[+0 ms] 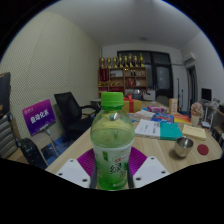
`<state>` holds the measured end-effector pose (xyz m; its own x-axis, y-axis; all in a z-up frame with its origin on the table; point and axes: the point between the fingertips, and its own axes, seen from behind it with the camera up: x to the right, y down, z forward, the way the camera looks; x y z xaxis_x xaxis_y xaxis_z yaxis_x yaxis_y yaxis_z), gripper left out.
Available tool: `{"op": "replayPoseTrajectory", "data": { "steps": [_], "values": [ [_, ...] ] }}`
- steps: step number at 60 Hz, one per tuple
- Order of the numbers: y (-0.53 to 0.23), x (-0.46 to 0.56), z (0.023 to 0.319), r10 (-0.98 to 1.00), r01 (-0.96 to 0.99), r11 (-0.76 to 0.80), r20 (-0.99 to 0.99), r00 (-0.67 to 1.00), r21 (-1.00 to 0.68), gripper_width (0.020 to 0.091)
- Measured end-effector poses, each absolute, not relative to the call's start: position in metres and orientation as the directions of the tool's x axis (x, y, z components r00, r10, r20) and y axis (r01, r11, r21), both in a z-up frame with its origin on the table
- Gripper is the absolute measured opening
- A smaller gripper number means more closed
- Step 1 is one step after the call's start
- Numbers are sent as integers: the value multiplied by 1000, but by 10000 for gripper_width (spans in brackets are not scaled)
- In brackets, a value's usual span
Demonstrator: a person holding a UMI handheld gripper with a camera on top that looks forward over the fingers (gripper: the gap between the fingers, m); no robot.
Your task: Pour water
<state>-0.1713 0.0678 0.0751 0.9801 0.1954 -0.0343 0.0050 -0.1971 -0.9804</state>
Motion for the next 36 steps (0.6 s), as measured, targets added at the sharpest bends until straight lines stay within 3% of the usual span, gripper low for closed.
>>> {"op": "replayPoseTrajectory", "data": {
  "steps": [9, 18, 22, 27, 32, 36],
  "values": [
    [78, -168, 104, 199, -128, -230, -175, 964, -965, 371],
    [106, -133, 160, 152, -564, -282, -617, 772, -776, 370],
    [110, -126, 176, 87, -767, -324, -824, 559, -554, 372],
    [123, -91, 180, 44, -916, -361, -985, 169, -174, 371],
    [128, -75, 183, -35, -914, -341, -975, -221, 219, 371],
    [124, -58, 176, -62, -849, -318, -903, -426, 422, 371]
  ]
}}
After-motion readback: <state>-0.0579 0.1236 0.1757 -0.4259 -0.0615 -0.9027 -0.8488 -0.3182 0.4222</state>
